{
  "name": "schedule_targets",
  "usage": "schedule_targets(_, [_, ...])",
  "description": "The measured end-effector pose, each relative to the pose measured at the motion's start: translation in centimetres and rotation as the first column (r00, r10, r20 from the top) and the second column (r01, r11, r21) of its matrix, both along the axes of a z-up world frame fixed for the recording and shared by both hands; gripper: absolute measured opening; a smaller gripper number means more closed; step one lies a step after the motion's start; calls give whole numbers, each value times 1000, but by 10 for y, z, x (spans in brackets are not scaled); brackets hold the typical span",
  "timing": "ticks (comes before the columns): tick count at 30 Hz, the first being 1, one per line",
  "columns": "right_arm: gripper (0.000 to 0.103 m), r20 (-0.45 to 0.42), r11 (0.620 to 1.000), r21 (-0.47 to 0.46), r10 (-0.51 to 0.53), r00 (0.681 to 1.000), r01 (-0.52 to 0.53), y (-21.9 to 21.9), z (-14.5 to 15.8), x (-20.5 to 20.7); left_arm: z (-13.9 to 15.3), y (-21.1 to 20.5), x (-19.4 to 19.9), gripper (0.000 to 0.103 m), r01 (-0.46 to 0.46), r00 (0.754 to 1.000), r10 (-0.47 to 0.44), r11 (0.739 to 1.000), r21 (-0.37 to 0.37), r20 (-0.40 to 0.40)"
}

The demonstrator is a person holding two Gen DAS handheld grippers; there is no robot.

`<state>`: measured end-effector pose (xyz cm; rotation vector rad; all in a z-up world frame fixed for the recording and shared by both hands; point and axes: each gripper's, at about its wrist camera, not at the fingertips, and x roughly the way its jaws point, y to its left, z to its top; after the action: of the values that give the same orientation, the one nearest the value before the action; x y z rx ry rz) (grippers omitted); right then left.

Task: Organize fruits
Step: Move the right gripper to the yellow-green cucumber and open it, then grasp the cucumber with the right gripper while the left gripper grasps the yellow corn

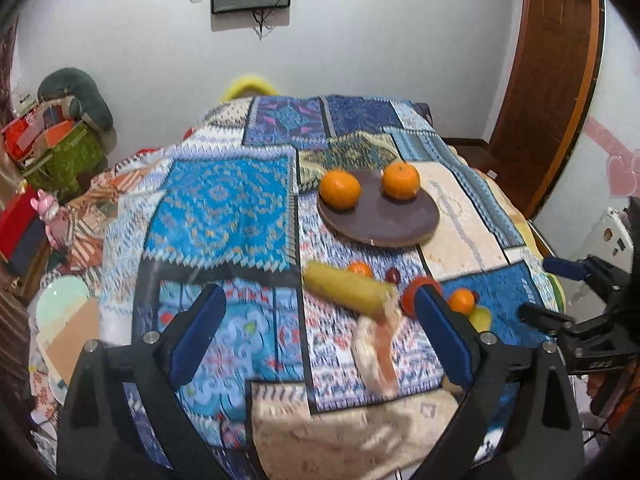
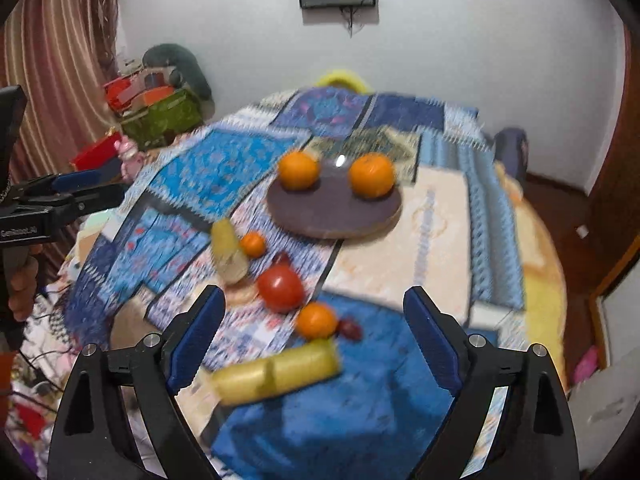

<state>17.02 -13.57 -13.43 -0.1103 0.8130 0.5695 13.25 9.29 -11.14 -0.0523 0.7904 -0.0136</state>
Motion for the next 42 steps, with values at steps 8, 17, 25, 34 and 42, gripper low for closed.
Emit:
schedule_targets(8, [89, -104, 997, -57, 37, 994, -43, 24, -40, -20, -25, 14, -20, 97, -22, 998, 21, 1000, -13, -62])
schedule_targets(17, [89, -193, 986, -122, 91, 977, -116, 44, -70, -23, -50, 23, -16, 97, -45, 992, 33, 995, -90, -124])
schedule_targets(25, [75, -184, 986, -111, 103, 977, -125, 33, -71, -17, -63, 4, 6, 97, -19, 986, 3, 996, -91, -166])
schedule_targets(34, [42, -199, 990, -97, 82, 976, -103, 1, -72, 2, -87, -28, 50, 97, 4, 973, -28, 994, -107, -228])
schedule_targets(42, [40, -211, 995, -96, -11, 977, -9, -33, -78, 25, -107, -47, 82, 97, -4, 963, -18, 996, -84, -268])
